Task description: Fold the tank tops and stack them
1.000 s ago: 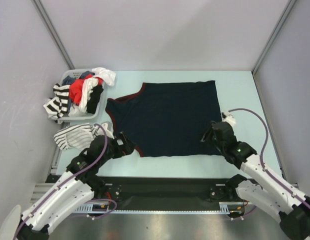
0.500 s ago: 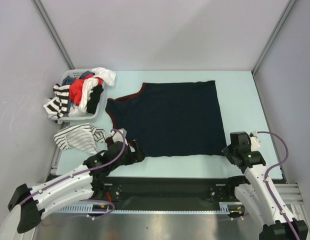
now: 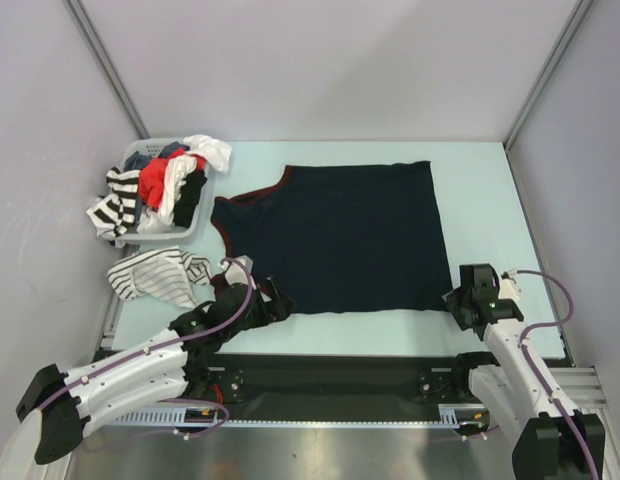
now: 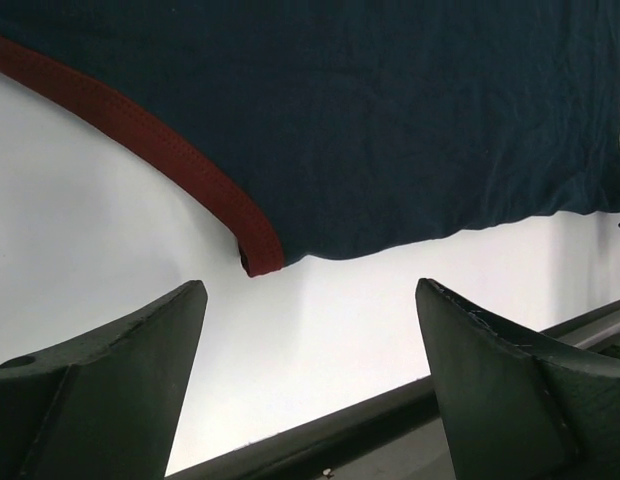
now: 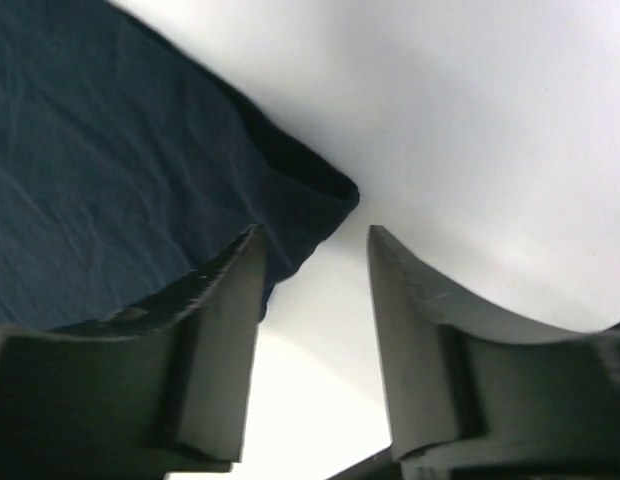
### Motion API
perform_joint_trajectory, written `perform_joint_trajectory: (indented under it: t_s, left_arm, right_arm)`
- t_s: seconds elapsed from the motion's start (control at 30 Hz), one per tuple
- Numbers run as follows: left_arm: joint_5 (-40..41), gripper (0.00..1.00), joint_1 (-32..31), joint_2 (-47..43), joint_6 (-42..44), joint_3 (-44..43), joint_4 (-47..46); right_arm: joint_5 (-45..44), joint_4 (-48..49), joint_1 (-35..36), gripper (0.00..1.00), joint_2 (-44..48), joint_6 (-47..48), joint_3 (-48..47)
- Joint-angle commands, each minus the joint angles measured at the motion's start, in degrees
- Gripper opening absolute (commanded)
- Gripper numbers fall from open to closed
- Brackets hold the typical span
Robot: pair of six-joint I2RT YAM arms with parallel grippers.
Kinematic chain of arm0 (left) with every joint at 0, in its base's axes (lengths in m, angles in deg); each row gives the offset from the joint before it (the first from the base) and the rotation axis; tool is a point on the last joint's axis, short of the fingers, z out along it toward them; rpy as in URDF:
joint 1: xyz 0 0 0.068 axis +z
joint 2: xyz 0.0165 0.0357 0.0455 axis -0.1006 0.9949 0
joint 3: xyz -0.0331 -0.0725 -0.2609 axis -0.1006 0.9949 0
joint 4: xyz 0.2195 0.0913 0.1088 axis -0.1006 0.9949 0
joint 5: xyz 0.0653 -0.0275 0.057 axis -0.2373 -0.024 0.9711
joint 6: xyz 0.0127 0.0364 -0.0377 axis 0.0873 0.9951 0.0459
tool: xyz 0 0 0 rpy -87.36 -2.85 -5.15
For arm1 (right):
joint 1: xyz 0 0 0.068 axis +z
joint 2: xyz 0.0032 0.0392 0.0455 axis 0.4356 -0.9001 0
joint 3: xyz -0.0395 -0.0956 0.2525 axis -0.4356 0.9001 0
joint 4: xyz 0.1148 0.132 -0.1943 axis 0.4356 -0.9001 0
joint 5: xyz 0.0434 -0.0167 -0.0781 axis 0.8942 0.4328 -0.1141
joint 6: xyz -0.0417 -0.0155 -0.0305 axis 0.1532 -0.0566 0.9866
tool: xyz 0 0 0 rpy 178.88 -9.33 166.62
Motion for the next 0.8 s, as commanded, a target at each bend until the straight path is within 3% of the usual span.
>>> perform_joint_trajectory:
  t_s: [0.0, 0.3, 0.33, 0.4, 0.63, 0.77]
  left_arm:
    - [1.71, 0.93, -0.47, -0.93, 0.43, 0.40, -0.76]
    - [2.07, 0.92, -0.38, -0.05, -1.94, 1.20, -1.64]
    - [1.89, 0.92, -0.47, 0.73, -2.03, 1.19, -2.16]
    - [1.19, 0.90, -0.47, 1.71, -2.12, 1.19, -2.78]
    - [0.13, 0.84, -0.65, 7.15, -2.21, 1.19, -5.68]
    - [1.18, 0.74, -0.74, 9.00, -2.47, 3.03, -8.31]
  right_arm:
    - [-1.02, 3.04, -0.73, 0.46, -1.21, -2.72, 1.16]
    - [-0.49, 9.89, -3.37, 0.43, -3.67, -2.91, 4.86]
    - [-0.84, 9.89, -3.63, 0.35, -3.76, -2.82, 4.86]
    - [-1.02, 9.19, -3.72, 0.08, -3.32, -2.47, 4.59]
    - [-1.20, 7.87, -3.72, 0.08, -0.25, -1.67, 4.59]
    - [-0.67, 7.78, -3.72, 0.08, 0.46, -1.23, 4.85]
